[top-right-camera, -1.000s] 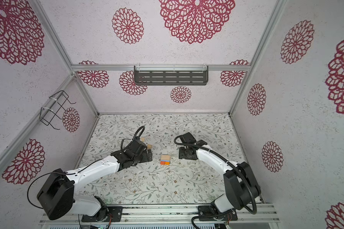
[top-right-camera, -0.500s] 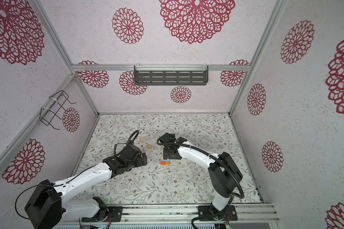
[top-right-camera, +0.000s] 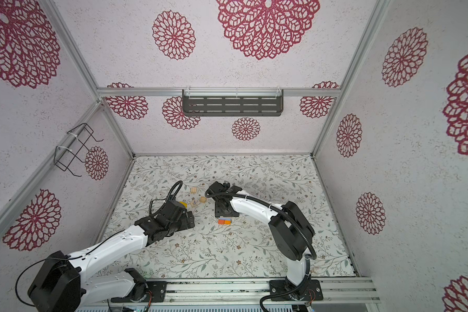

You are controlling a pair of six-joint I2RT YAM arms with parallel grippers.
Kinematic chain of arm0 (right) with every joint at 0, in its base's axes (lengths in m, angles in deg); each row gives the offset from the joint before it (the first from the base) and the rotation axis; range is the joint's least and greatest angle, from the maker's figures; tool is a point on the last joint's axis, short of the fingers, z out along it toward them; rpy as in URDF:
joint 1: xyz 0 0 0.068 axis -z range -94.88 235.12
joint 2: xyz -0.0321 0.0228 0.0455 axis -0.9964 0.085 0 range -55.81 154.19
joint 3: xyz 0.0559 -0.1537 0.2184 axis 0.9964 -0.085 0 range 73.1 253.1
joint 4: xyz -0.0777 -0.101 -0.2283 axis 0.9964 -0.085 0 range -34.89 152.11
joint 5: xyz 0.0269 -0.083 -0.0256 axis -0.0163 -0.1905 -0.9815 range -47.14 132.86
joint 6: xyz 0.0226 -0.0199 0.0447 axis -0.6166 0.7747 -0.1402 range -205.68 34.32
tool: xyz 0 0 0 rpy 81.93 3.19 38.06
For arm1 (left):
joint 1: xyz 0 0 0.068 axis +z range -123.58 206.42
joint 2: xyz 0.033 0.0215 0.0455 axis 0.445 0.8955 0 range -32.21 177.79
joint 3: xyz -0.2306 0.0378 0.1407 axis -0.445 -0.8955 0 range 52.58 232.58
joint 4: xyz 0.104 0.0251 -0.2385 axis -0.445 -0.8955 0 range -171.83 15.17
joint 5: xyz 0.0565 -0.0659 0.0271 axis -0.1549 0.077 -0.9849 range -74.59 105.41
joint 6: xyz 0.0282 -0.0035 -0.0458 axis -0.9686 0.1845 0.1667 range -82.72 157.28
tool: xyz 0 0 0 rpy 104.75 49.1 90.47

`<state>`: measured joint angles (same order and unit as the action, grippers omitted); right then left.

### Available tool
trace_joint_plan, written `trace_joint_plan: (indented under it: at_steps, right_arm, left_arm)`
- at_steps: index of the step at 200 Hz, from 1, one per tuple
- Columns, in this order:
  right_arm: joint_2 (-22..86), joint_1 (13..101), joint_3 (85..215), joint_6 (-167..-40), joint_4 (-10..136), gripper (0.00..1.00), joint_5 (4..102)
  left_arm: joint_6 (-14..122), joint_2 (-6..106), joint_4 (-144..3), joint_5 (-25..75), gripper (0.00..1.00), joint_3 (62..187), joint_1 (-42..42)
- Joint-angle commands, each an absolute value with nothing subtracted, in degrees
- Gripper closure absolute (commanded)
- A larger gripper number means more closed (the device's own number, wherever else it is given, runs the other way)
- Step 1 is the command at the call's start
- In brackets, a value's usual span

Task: Build the wood block tower
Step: 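Carry the lime-green block with the right gripper above the plank, then lower the lime-green block with the right gripper onto the plank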

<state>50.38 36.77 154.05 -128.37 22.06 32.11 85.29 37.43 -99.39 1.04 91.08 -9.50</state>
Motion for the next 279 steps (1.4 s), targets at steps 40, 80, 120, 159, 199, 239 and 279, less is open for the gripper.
trace_joint_plan:
  at_steps: [40,80,120,159,199,239,279]
  right_arm:
    - [51.3,36.4,155.7,-129.1,21.0,0.43,31.0]
    - [51.6,36.4,155.9,-129.3,21.1,0.43,31.1]
    - [51.5,36.4,155.9,-129.9,21.3,0.42,31.0]
    - [51.6,36.4,155.9,-131.6,21.6,0.42,31.0]
    - [51.3,36.2,155.5,-132.7,21.7,0.42,31.2]
    - [51.4,35.9,155.8,-133.6,21.6,0.42,31.3]
    - [51.6,35.6,156.1,-134.3,21.2,0.42,30.8]
  left_arm:
    - [85.3,37.5,-97.6,2.1,0.03,90.6,-8.5]
    - [85.1,37.3,-97.7,2.2,0.03,90.4,-8.1]
    - [85.0,36.8,-97.7,2.5,0.03,90.4,-7.9]
    - [84.7,36.4,-97.9,2.6,0.03,90.2,-7.5]
    - [84.9,36.1,-97.5,2.9,0.03,89.6,-7.3]
    - [84.7,35.2,-97.5,3.1,0.03,89.2,-7.2]
    - [84.6,34.1,-97.5,3.4,0.03,88.6,-6.8]
